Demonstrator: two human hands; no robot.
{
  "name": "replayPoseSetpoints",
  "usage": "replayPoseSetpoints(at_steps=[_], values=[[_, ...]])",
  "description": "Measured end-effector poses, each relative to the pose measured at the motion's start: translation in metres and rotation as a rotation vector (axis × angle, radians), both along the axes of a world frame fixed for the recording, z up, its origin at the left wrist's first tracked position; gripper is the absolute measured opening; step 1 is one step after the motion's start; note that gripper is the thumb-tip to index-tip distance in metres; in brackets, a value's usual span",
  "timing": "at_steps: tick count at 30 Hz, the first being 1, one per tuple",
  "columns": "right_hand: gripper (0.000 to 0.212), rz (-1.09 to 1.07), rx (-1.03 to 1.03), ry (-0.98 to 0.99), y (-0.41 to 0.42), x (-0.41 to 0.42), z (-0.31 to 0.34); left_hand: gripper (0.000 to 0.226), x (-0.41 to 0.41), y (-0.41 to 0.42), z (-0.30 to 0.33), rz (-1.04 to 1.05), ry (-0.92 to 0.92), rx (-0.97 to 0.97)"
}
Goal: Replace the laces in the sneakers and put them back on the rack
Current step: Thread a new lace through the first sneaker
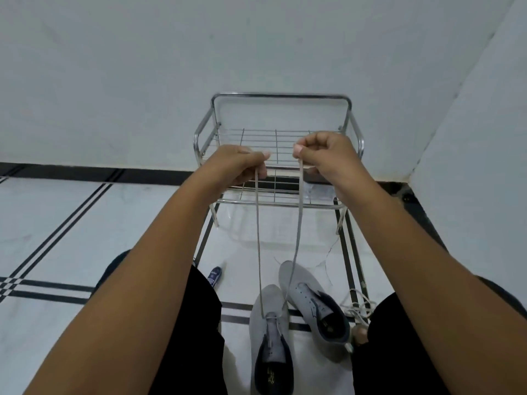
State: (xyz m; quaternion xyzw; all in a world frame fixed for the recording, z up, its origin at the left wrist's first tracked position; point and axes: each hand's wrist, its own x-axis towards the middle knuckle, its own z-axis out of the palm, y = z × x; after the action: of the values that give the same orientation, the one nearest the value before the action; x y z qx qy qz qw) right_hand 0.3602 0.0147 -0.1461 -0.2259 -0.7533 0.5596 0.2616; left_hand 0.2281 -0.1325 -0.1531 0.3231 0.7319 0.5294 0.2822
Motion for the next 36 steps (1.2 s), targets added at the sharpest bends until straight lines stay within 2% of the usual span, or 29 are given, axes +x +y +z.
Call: replayPoseSetpoints(at_steps=[4, 8, 11, 14, 21, 36], values=[[0.011, 0.016, -0.007, 0.02, 0.001, 0.007, 0.009, 0.012, 0.004, -0.001, 0.002, -0.012, -0.006, 0.064], [0.012, 0.028, 0.032, 0.012, 0.001, 0.012, 0.014, 0.02, 0.014, 0.001, 0.003, 0.056, -0.036, 0.206], [0.014, 0.03, 0.035, 0.001, 0.0, 0.015, 0.017, 0.028, 0.019, 0.003, 0.001, 0.108, -0.022, 0.238], [0.011, 0.034, 0.075, 0.001, -0.001, 0.016, 0.019, 0.011, 0.024, 0.006, 0.0, 0.123, -0.057, 0.288], [0.007, 0.042, 0.228, -0.018, -0.003, 0.019, 0.023, 0.004, 0.033, 0.014, -0.001, 0.1, -0.043, 0.299], [0.008, 0.054, 0.156, 0.05, -0.005, 0.019, 0.025, 0.005, 0.042, 0.014, 0.002, 0.032, -0.04, 0.326]])
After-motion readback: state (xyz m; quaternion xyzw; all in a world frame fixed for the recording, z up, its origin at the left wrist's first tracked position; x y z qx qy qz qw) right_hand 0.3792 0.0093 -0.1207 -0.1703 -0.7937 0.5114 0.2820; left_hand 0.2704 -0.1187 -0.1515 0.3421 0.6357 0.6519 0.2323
